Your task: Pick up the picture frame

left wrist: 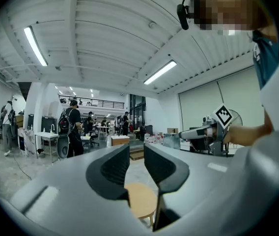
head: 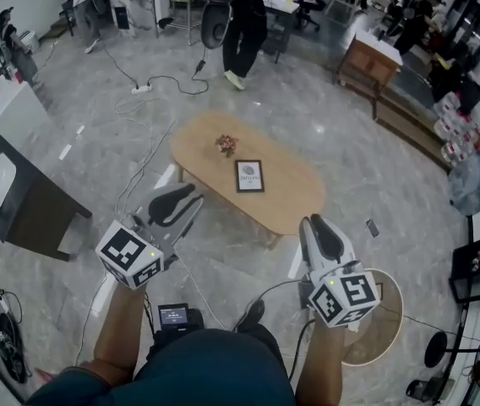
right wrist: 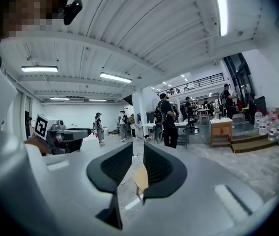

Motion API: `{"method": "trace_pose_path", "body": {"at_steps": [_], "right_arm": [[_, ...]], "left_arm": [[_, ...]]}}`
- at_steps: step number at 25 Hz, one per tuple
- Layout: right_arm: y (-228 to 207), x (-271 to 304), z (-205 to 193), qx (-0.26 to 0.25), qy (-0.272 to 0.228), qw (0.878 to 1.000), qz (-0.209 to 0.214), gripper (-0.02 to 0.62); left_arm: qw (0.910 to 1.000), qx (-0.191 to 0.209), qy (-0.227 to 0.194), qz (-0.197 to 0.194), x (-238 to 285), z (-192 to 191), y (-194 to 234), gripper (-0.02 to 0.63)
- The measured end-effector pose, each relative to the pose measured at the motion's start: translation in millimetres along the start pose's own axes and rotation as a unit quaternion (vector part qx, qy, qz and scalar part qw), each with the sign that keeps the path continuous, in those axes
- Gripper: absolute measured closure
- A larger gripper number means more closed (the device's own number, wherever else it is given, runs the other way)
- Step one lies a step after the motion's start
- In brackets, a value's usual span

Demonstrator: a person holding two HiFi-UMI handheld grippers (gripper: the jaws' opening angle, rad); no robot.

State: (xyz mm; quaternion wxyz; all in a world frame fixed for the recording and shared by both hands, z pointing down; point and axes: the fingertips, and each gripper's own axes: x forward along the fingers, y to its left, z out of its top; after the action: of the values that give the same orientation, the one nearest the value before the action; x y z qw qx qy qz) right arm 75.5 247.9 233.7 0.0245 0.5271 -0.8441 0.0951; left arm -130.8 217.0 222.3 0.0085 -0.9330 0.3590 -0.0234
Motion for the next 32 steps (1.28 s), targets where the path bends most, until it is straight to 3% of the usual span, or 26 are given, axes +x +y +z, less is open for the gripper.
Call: {"method": "trace_pose_path", "body": {"at_steps": [11, 19, 25, 32], "right_arm": [[-102.6, 18.0, 11.4, 0.007, 0.003, 0.997, 0.078, 0.520], [-141.8, 27.9, 18.7, 0.012, -0.003, 0.994, 0.111, 0.520], [-159.1, 37.0, 11.9, 0.018, 0.000, 0.994, 0.112, 0.520], [-172.1, 63.6, 17.3, 0.022, 0.005, 0.996, 0.083, 0.520]], "left_arm": [[0.9979, 0.007, 0.018, 0.062, 85.5, 2.9, -42.1, 0.518], [0.9949, 0.018, 0.026, 0.096, 113.5, 5.7, -54.4, 0.518], [0.9947, 0.015, 0.027, 0.098, 130.0, -0.3, -50.0, 0.520], [0.9972, 0.005, 0.026, 0.069, 157.9, -4.0, -18.0, 0.520]]}}
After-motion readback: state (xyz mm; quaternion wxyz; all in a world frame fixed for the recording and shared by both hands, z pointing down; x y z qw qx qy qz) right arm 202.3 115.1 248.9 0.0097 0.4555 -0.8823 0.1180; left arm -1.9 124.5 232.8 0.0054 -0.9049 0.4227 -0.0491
